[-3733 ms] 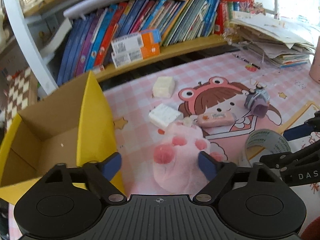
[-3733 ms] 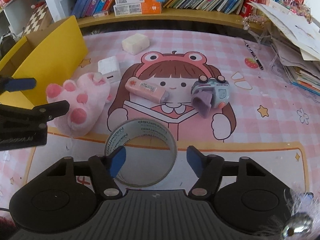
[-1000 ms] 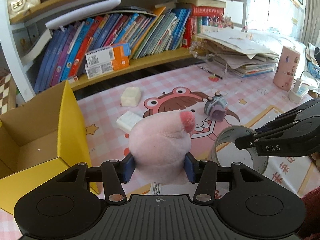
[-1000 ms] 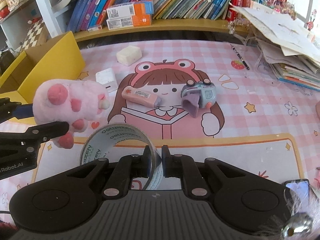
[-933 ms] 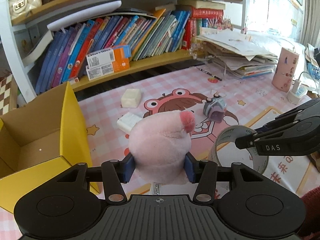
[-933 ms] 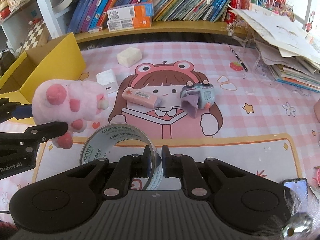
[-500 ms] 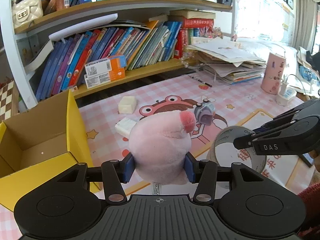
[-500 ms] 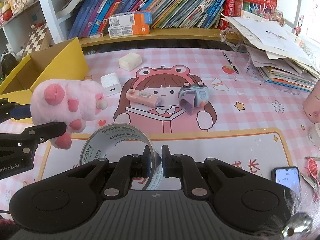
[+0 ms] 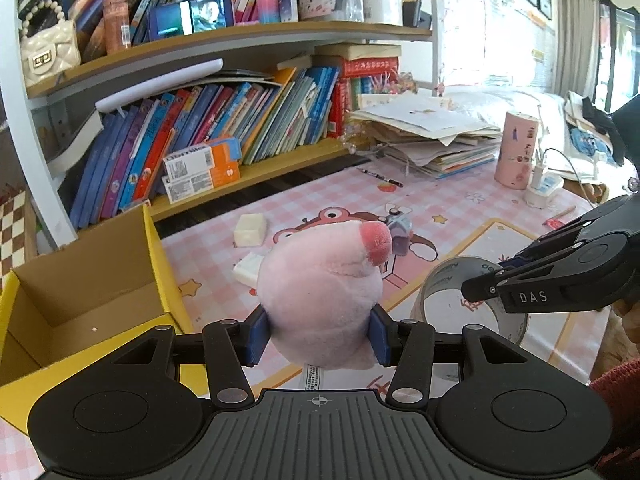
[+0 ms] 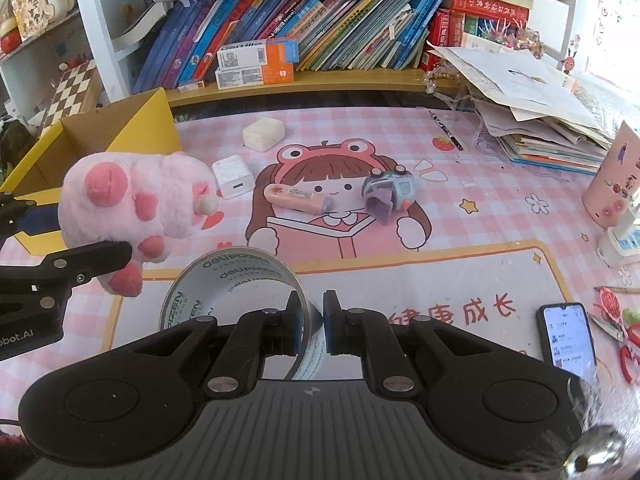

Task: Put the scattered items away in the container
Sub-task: 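Lift the pink plush with the left tool while the right tool lifts the tape roll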

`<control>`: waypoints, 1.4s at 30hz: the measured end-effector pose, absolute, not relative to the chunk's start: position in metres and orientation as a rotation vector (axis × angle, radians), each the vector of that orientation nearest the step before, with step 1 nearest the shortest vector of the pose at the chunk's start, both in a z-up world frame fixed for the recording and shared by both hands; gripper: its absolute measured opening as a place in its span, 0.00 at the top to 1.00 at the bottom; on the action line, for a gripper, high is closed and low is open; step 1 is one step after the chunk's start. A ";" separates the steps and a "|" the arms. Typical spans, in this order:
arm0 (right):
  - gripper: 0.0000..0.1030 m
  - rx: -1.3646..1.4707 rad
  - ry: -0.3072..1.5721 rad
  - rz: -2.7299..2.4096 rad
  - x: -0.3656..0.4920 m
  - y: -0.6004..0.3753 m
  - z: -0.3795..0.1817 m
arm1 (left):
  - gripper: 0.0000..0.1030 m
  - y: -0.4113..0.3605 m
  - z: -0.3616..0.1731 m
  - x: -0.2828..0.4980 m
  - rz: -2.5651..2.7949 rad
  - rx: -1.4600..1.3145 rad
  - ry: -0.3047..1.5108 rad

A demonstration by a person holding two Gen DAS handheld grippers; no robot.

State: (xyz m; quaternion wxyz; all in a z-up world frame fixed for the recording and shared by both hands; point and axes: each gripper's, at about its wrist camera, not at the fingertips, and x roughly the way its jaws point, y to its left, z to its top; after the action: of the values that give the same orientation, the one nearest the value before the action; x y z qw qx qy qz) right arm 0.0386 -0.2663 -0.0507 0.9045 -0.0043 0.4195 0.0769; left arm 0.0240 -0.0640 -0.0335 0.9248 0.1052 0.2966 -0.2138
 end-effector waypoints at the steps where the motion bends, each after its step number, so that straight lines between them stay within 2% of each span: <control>1: 0.90 -0.009 0.865 0.156 0.037 -0.263 -0.050 | 0.53 -0.061 -0.033 0.022 -0.442 0.217 0.605; 42: 0.89 -0.156 0.771 0.275 0.025 -0.127 -0.029 | 0.53 0.067 -0.005 -0.015 -0.346 0.144 0.486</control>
State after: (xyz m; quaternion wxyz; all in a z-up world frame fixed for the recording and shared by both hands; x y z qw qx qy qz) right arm 0.0249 -0.1272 -0.0291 0.9145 -0.0757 0.3743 0.1336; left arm -0.0146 0.0674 -0.0046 0.9533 0.0711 0.2390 -0.1703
